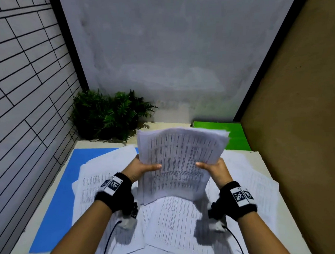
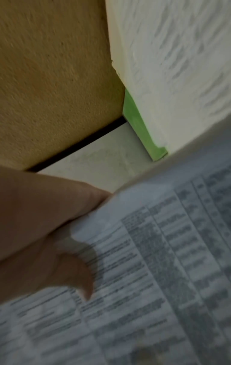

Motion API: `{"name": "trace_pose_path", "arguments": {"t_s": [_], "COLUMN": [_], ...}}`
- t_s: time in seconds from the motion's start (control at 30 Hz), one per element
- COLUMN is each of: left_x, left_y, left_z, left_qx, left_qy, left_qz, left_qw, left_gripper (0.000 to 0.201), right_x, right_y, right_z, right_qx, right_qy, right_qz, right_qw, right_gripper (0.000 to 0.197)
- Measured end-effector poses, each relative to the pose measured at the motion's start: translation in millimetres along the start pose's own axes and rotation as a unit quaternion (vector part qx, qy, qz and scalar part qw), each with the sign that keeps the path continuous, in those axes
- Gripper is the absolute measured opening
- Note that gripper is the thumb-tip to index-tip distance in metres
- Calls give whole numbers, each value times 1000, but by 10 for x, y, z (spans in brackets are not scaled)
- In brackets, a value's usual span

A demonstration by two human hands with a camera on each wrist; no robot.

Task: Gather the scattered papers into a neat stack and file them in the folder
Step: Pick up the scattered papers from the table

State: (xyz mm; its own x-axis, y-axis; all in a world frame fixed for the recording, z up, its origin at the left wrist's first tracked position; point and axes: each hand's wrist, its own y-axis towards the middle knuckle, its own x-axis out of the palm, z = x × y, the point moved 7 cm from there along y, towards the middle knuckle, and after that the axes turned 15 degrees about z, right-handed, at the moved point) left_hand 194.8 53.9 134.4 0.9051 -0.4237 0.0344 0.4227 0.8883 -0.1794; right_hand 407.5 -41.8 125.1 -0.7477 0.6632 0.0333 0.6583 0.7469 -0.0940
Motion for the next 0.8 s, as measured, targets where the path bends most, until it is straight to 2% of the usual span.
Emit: {"name": "trace_pose_path", "arguments": {"t_s": [0.07, 0.1, 0.17, 0.2, 0.23, 0.3, 0.37, 0.4, 0.47, 0.5, 0.57, 0.63, 0.7, 0.77, 0.8], "left_x": [-39, -47, -55, -53, -62, -58, -36, -1, 105, 116, 42, -94, -293, -472, -536], "left_y": [3, -7, -6, -17, -44, -47, 2, 21, 50, 80, 129, 160, 163, 138, 133], "left_z": [65, 26, -224, -365, -481, -616, -633, -614, -586, -580, -558, -528, -542, -586, -611], "left_qx": [4, -7, -45, -64, -80, -104, -98, -83, -49, -43, -40, -25, -20, -37, -43], "left_qy": [-22, -26, -8, 15, 36, 46, 41, 67, 133, 158, 197, 246, 273, 284, 287], "left_qz": [22, 30, 36, 43, 51, 83, 102, 91, 62, 65, 88, 100, 117, 138, 146], "left_qw": [1000, 999, 998, 997, 995, 990, 989, 990, 988, 984, 976, 964, 955, 948, 946], "left_gripper": [74, 71, 84, 89, 87, 56, 31, 26, 29, 32, 20, 14, 14, 13, 13], "right_x": [-71, -66, 28, 95, 144, 110, -4, -38, -109, -195, -567, -1251, -1975, -2499, -2564], "right_y": [28, 36, -14, -48, -70, -94, -74, -78, -96, -70, 10, 33, -134, -386, -495], "right_z": [-95, -67, 23, 127, 238, 300, 299, 283, 302, 351, 544, 784, 1025, 1271, 1302], "right_qx": [-20, -15, 7, 29, 42, 44, 66, 79, 86, 88, 110, 157, 246, 350, 379], "right_qy": [1, 9, -18, -44, -68, -93, -61, -40, -58, -78, -111, -186, -324, -396, -399], "right_qz": [42, 36, 3, -18, -23, 21, 73, 83, 72, 61, 86, 195, 292, 340, 339], "right_qw": [999, 999, 1000, 998, 997, 994, 993, 993, 992, 991, 984, 950, 866, 778, 763], "right_gripper": [29, 26, 21, 25, 27, 19, 9, 6, 5, 11, 28, 40, 63, 89, 95]}}
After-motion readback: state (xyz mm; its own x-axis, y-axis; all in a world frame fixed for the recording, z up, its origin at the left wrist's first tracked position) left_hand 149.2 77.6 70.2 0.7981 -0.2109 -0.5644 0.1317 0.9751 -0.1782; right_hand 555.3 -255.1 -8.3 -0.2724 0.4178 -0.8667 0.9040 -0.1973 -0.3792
